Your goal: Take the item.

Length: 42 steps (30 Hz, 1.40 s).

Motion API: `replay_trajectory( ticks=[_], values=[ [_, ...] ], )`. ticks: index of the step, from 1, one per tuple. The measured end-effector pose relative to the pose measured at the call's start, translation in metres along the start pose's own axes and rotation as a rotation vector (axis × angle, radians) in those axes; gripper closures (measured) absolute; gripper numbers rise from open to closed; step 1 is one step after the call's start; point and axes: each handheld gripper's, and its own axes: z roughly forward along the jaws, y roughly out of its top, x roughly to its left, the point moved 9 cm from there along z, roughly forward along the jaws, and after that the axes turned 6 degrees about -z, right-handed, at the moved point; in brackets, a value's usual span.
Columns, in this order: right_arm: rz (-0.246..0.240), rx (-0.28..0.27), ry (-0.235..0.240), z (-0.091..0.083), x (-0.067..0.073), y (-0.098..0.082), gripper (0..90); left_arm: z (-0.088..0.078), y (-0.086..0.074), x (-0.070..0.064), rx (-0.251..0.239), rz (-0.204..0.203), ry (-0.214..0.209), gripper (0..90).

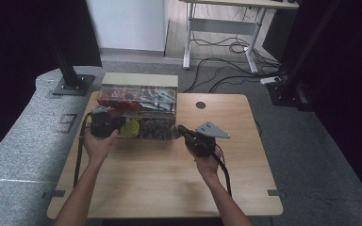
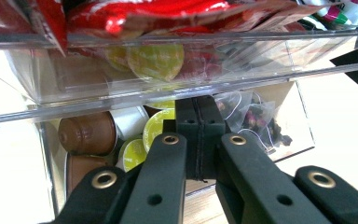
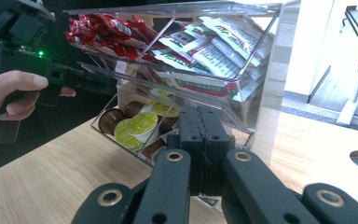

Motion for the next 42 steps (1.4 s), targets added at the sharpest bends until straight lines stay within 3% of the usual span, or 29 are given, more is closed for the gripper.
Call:
replay_trajectory(
  ticks=[20,42],
  values=[
    [0.023,-0.018,-0.044,-0.022,-0.026,-0.001,89.0,0.002,0.001,0.0,0.004,0.003,0.001,90.0],
    [0.037,-0.004,-0.092,-0.032,-0.05,-0.008,88.9,0.002,0.001,-0.001,0.009,0.007,0.006,90.0]
  ],
)
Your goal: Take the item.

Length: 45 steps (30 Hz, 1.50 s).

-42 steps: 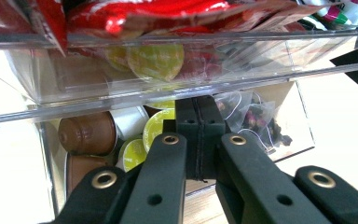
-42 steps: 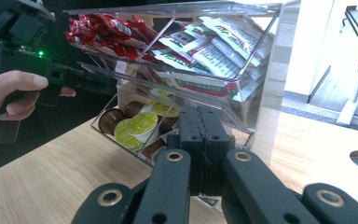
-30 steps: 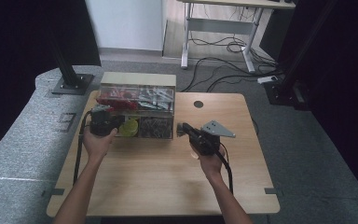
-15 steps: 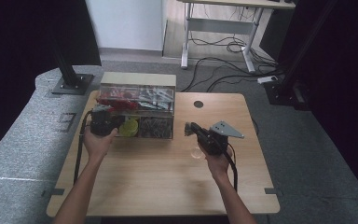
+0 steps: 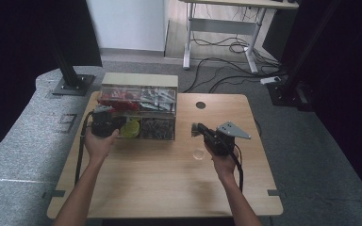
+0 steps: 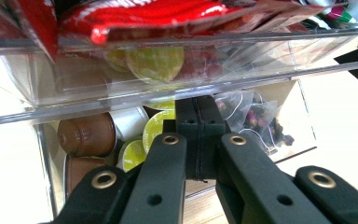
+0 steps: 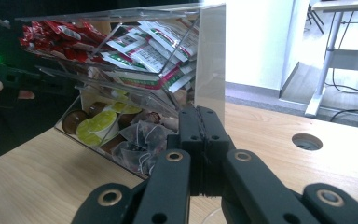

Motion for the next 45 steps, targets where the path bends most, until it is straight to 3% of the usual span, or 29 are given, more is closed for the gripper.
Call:
replay_trajectory(
  ticks=[19,36,45],
  values=[
    [0.031,0.058,-0.048,-0.001,-0.025,-0.029,88.9,0.0,0.0,-0.001,0.001,-0.005,0.002,90.0],
    [0.044,0.121,-0.062,0.01,-0.033,-0.057,88.8,0.001,0.002,-0.002,0.003,-0.003,0.006,90.0],
    [0.042,0.135,-0.052,0.012,-0.032,-0.06,87.4,0.0,0.002,-0.002,0.004,-0.002,0.006,90.0]
  ],
)
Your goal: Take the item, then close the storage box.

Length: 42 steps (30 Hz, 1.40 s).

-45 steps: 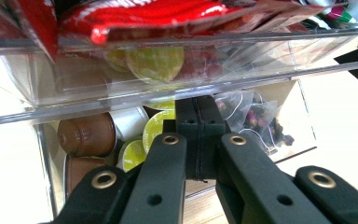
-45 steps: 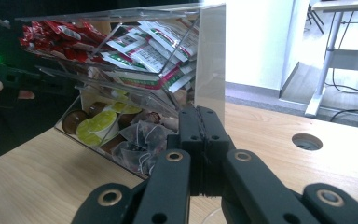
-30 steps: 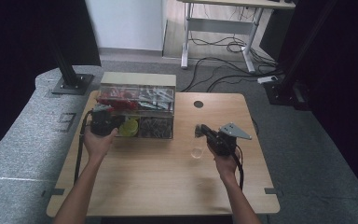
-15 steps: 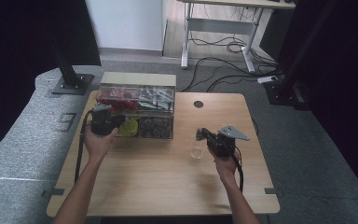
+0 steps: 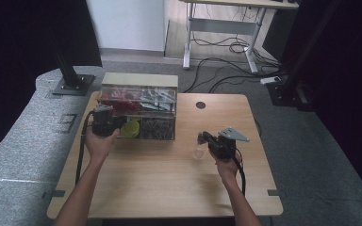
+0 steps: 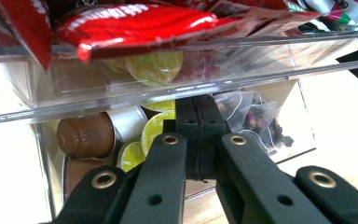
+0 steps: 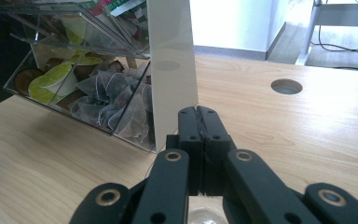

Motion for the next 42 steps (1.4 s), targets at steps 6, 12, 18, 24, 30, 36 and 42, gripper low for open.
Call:
replay_trajectory(
  ticks=[6,12,18,24,30,36,42],
  values=[
    [-0.003,-0.002,0.017,-0.002,0.003,0.0,72.2,0.0,0.0,0.0,0.0,0.001,0.003,90.0],
    [-0.014,-0.012,0.015,-0.006,0.004,-0.001,68.6,0.0,0.0,0.0,0.0,0.002,0.002,90.0],
    [0.001,-0.021,0.046,-0.014,0.009,-0.006,64.0,0.0,0.0,0.0,-0.004,0.005,0.004,90.0],
    [-0.003,-0.028,0.057,-0.027,0.01,-0.016,62.5,-0.001,-0.001,0.001,-0.005,0.005,0.004,90.0],
    [0.016,-0.03,0.072,-0.038,0.011,-0.028,62.5,-0.002,-0.004,0.002,0.001,0.004,0.01,90.0],
    [0.013,-0.04,0.078,-0.046,0.012,-0.029,62.6,-0.002,-0.009,0.002,0.009,0.008,0.013,90.0],
    [0.006,-0.029,0.08,-0.048,0.014,-0.034,62.6,-0.002,-0.014,0.002,0.017,0.002,0.007,90.0]
  ],
)
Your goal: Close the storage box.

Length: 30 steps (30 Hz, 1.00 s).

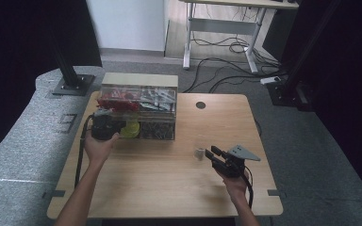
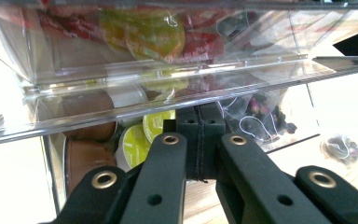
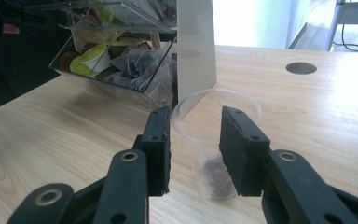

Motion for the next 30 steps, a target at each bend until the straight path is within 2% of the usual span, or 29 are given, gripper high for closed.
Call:
replay_trajectory(
  ticks=[16,22,30],
  values=[
    [0.002,0.025,0.009,-0.003,0.003,-0.014,62.6,0.001,-0.02,0.004,0.028,-0.01,-0.003,90.0],
    [0.02,0.028,0.023,-0.003,0.004,-0.016,62.6,0.005,-0.03,0.006,0.037,-0.028,-0.013,90.0],
    [0.013,0.043,0.028,-0.001,0.006,-0.021,62.6,0.009,-0.04,0.009,0.049,-0.033,-0.015,90.0]
  ],
)
